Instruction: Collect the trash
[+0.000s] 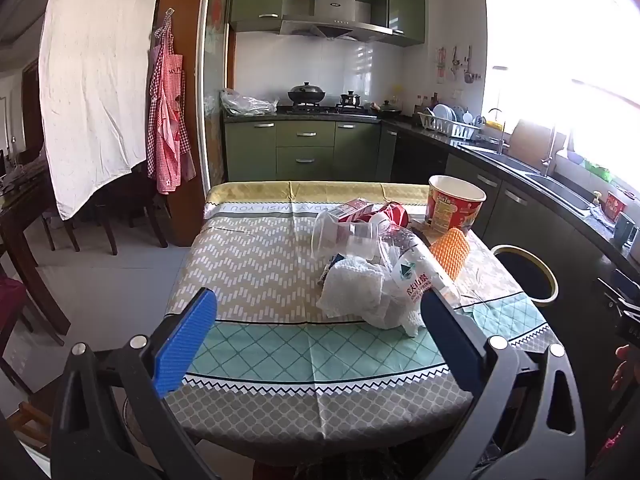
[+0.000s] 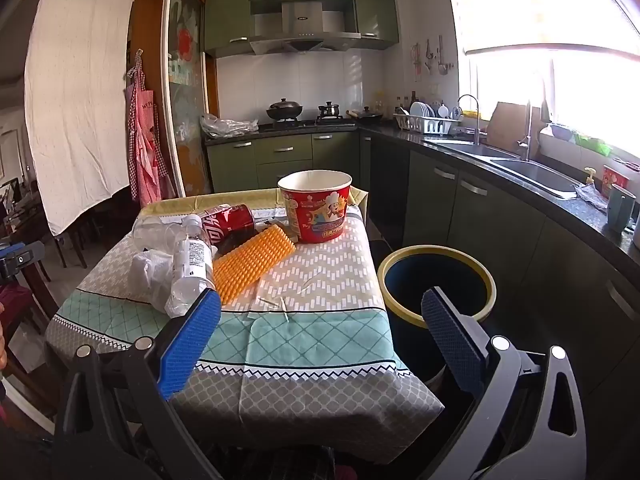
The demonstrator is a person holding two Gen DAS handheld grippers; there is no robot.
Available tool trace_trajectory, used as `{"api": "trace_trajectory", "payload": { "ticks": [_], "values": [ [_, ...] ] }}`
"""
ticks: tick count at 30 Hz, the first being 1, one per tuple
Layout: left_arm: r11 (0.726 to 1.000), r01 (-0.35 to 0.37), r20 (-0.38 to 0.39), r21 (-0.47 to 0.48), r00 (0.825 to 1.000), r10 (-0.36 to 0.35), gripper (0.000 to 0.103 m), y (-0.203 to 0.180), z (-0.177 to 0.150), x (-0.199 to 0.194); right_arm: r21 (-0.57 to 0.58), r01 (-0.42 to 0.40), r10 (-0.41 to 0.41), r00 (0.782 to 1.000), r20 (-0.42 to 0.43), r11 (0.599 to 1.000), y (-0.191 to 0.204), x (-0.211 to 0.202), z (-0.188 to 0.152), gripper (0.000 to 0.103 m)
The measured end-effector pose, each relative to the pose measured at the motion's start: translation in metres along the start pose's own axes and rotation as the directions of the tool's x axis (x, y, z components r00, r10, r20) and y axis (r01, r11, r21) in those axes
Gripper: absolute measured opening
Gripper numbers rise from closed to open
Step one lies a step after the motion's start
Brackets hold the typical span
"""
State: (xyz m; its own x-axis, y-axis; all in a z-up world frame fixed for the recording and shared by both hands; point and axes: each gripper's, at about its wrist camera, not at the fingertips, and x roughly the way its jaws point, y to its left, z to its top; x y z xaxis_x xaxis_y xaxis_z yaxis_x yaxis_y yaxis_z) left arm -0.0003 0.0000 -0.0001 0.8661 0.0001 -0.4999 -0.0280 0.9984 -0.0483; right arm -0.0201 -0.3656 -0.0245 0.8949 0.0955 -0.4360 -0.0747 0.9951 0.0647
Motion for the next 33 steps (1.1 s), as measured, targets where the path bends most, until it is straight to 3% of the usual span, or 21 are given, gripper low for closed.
{"api": "trace_trajectory", "payload": {
  "ticks": [33],
  "values": [
    [0.999, 0.001, -0.021, 0.034, 1.000, 0.000, 0.097, -0.0071, -0.0026, 0.0019, 0.002, -0.001, 0.001, 1.000, -0.009, 1.000, 0.0023, 0.0048, -0.0016, 0.099]
  ]
}}
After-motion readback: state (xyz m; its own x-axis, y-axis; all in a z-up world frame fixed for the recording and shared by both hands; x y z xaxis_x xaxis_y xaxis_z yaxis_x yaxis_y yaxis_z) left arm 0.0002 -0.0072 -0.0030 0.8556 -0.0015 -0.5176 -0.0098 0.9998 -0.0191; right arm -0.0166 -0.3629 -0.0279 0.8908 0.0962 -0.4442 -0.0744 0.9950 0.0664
